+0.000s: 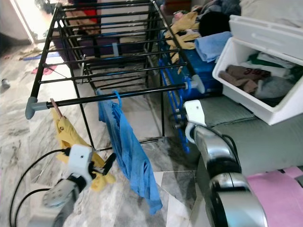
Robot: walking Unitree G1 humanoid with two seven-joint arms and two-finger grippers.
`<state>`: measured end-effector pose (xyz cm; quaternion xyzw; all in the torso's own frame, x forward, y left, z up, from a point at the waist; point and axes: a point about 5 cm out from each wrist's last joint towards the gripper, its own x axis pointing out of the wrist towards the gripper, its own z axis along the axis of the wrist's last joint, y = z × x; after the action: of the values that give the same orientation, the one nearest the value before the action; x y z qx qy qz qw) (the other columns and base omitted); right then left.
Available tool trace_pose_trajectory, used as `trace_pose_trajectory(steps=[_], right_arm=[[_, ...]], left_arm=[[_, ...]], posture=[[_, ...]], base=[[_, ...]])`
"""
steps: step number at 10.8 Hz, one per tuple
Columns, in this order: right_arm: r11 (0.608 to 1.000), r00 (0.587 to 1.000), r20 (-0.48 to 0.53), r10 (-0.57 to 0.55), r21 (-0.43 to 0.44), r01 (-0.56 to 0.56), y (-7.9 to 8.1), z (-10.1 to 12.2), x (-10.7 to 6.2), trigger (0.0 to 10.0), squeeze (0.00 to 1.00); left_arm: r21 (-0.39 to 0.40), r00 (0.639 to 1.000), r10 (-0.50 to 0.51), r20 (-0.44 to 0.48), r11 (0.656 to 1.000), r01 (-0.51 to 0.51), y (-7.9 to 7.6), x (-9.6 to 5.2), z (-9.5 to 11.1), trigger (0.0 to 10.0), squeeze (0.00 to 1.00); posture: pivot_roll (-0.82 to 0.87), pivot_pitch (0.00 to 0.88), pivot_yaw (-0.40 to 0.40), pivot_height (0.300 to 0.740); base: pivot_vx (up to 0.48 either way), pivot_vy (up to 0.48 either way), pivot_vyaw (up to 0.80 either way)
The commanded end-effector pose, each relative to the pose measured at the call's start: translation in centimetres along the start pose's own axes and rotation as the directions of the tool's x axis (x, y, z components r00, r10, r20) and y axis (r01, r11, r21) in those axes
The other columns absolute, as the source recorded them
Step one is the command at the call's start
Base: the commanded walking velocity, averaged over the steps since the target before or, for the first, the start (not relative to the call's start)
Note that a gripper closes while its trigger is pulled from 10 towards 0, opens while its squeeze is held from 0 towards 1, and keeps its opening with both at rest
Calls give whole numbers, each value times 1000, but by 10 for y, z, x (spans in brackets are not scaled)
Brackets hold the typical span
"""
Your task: Hang hanger
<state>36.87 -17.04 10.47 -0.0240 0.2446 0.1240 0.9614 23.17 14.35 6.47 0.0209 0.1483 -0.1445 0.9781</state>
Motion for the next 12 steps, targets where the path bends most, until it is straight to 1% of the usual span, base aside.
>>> trace_pose_trajectory(steps=[1,2,3,5,6,7,8,10,11,12], right_arm=[[1000,998,55,16,15,-17,3,20,2,10000,0],[999,999,41,26,30,-27,6,24,6,10000,0],[999,999,15,45,25,-45,12,23,10,10000,0],[996,996,-41,85,8,-85,22,12,14,10000,0],[995,994,-63,92,34,-90,24,5,15,10000,0],[996,994,-81,79,43,-76,24,-2,15,10000,0],[996,994,-95,48,82,-40,20,-8,15,10000,0],[993,996,-88,-29,109,39,9,-10,13,10000,0],[992,995,-86,-47,110,57,6,-10,13,10000,0],[987,993,-73,-89,128,98,-2,-7,11,10000,0]], left_arm=[[10,1000,7,-12,1000,-7,5,-5,1,10000,0],[16,999,22,-25,1000,-22,9,-12,0,10000,0],[19,999,24,-35,1000,-24,10,-14,-1,10000,0],[29,999,10,-53,1000,-8,8,-16,-1,10000,0],[31,998,10,-56,999,-9,10,-15,0,10000,0],[33,998,8,-61,999,-6,11,-15,1,10000,0],[33,998,2,-67,999,0,11,-14,1,10000,0],[30,997,-5,-73,1000,7,10,-13,1,10000,0],[29,997,-6,-75,1000,8,10,-13,1,10000,0],[28,997,-9,-76,1000,11,11,-12,2,10000,0]], posture=[[147,93,0,740],[163,98,-2,740],[169,102,-2,740],[177,103,4,740],[179,102,8,740],[179,100,11,740],[178,98,15,740],[182,91,18,740],[183,90,18,740],[186,86,19,740]], base=[[0,0,0],[0,0,0],[0,0,0],[0,0,0],[0,0,0],[0,0,0],[0,0,0],[0,0,0],[0,0,0],[0,0,0]])
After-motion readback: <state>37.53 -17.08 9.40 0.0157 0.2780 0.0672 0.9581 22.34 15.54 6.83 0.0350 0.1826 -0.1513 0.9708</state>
